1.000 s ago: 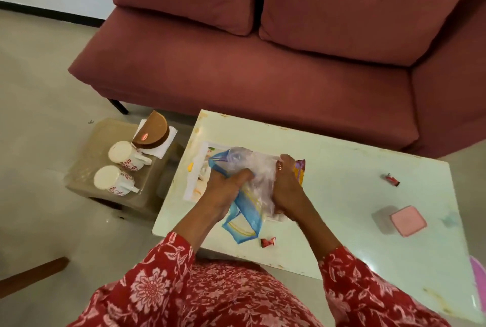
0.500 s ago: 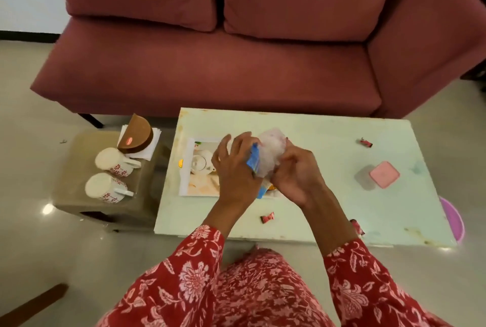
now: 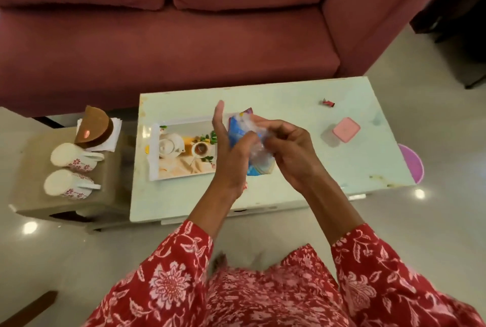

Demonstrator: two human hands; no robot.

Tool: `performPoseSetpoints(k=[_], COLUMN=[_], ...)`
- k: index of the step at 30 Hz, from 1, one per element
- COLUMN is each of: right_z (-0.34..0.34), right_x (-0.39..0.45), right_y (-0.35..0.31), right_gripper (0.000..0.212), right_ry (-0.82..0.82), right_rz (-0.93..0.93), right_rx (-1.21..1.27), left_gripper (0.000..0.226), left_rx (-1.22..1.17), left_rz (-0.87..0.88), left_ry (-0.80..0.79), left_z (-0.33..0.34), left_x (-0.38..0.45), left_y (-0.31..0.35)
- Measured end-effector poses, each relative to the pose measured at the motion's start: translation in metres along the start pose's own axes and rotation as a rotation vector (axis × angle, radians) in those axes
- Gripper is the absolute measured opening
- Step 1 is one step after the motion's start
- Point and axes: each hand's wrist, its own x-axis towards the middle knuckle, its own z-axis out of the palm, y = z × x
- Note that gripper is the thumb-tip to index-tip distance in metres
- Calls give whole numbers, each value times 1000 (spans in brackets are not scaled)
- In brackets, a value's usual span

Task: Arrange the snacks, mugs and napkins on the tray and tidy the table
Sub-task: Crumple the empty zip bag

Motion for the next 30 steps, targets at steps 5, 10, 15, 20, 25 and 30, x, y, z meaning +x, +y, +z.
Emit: performPoseSetpoints(k=[5,10,15,20,25,30], right_z=[-75,-178,-248,-283,-306,-327], right_x=[-15,-27,-36,-37,-21,0], right_y=[-28,-48,-62,-67,-63,-67], right_gripper=[54,73,35,32,14,52], right_ry=[282,112,16,218,340,271], right_rz=[-30,492,440,274,-59,-86], right_rx=[-499,-417,-265,-502,-1023,-1123], left_gripper=[48,35,29,28,21,20], left_rx=[135,104,97,171,251,265], left_rz=[-32,60,22,-6,25,-28], left_ry=[130,129,203,200,-3,-63], left_z=[75,166,236,279,304,325], left_x=[-4,-3,-1,7,26,67], left_y=[-28,-56,-102,-130,-144,-158])
